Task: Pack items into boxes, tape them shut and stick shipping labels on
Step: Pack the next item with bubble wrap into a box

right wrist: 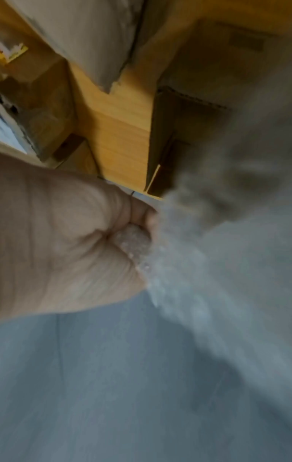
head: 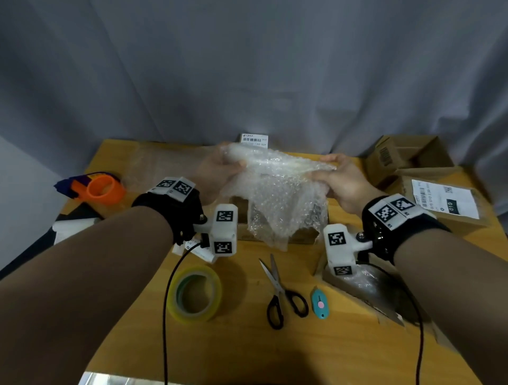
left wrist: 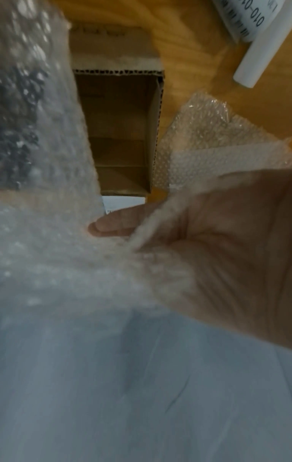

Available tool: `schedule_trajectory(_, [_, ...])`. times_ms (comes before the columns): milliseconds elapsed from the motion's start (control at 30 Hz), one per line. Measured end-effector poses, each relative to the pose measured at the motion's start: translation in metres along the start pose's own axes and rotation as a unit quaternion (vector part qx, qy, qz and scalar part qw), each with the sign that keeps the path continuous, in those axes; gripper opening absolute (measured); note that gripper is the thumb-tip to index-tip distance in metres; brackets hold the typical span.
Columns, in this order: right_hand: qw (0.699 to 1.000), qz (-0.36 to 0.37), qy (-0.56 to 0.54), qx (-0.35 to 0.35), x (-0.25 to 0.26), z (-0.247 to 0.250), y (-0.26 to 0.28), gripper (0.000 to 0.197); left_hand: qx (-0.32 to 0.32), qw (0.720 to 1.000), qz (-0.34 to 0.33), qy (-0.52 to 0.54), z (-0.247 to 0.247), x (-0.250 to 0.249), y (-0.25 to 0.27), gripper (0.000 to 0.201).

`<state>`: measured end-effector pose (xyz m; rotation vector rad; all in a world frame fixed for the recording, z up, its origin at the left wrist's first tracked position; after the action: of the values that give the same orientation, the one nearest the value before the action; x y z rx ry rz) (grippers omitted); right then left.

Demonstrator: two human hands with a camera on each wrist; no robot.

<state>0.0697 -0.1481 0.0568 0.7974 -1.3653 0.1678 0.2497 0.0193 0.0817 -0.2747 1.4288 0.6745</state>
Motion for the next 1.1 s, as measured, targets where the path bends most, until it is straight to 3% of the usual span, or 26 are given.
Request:
schedule_trajectory(100, [0.998, 0.009, 0.012, -0.059, -0.003, 0.003, -0.008, 0.059, -0.024, 0.999, -0.004, -0.023, -0.002, 0.003, -0.004, 0.017])
schedule_trajectory(167, [0.970, 0.055, 0.227, -0.064, 0.004, 0.000, -0.002, 0.062, -0.014, 0.998, -0.005, -0.069, -0.005, 0.005, -0.001, 0.018])
schedule_trajectory(200, [0.942, 0.099, 0.318, -0.040, 0.010, -0.006, 0.004, 0.064, -0.007, 0.996, -0.007, -0.087, -0.007, 0.006, 0.001, 0.019])
schedule_trajectory(267, [0.894, 0.174, 0.405, 0.082, 0.018, -0.030, 0.024, 0.075, 0.017, 0.993, -0.012, -0.117, -0.010, 0.008, 0.004, 0.023])
schedule_trajectory(333, [0.836, 0.182, 0.474, 0.209, 0.006, -0.057, 0.042, 0.098, 0.054, 0.991, -0.022, -0.122, -0.017, 0.009, 0.008, 0.025])
schedule_trajectory(367, [0.812, 0.175, 0.507, 0.232, -0.005, -0.066, 0.044, 0.111, 0.061, 0.989, -0.029, -0.130, -0.020, 0.009, 0.009, 0.026])
schedule_trajectory(433, [0.794, 0.161, 0.544, 0.219, -0.025, -0.077, 0.041, 0.125, 0.055, 0.984, -0.036, -0.166, -0.022, 0.011, 0.011, 0.027])
schedule_trajectory(500, [0.809, 0.178, 0.530, 0.184, -0.038, -0.083, 0.032, 0.114, 0.047, 0.983, -0.036, -0.173, -0.020, 0.014, 0.012, 0.029])
schedule_trajectory(633, [0.886, 0.203, 0.388, 0.153, -0.040, -0.079, 0.017, 0.057, 0.028, 0.979, -0.035, -0.200, -0.013, 0.030, 0.012, 0.044])
schedule_trajectory(733, [0.932, 0.199, 0.288, 0.089, -0.033, -0.061, 0.006, 0.046, -0.014, 0.986, -0.004, -0.165, -0.013, 0.037, 0.014, 0.036])
schedule_trajectory(767, [0.946, 0.196, 0.251, 0.064, -0.029, -0.054, 0.004, 0.044, -0.001, 0.971, -0.013, -0.240, -0.015, 0.039, 0.012, 0.035])
schedule_trajectory(800, [0.957, 0.188, 0.216, 0.047, -0.026, -0.048, 0.000, 0.041, 0.028, 0.926, -0.033, -0.374, -0.016, 0.045, 0.008, 0.032])
schedule_trajectory(867, [0.972, 0.166, 0.161, 0.040, -0.023, -0.040, -0.004, 0.038, 0.114, 0.793, -0.068, -0.595, -0.021, 0.062, 0.000, 0.038])
schedule_trajectory(933, [0.973, 0.160, 0.159, 0.051, -0.024, -0.036, -0.008, 0.036, 0.172, 0.700, -0.072, -0.689, -0.020, 0.077, -0.007, 0.062])
schedule_trajectory(1000, [0.959, 0.169, 0.213, 0.077, -0.029, -0.038, -0.008, 0.032, 0.209, 0.666, -0.062, -0.713, -0.017, 0.087, -0.013, 0.086])
schedule_trajectory(1100, [0.925, 0.205, 0.305, 0.101, -0.039, -0.047, -0.008, 0.030, 0.204, 0.641, -0.090, -0.734, -0.013, 0.091, -0.017, 0.109])
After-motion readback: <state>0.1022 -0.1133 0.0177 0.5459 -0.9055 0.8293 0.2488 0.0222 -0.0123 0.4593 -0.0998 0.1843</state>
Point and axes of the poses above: each hand's wrist, its own y-axis away from the middle knuckle, its own z-axis out of the back of the hand, x = y × z, the point moved 5 cm from there along -y, towards the middle knuckle, and after that the axes turned 7 degrees about -y, right-handed, at the moved point
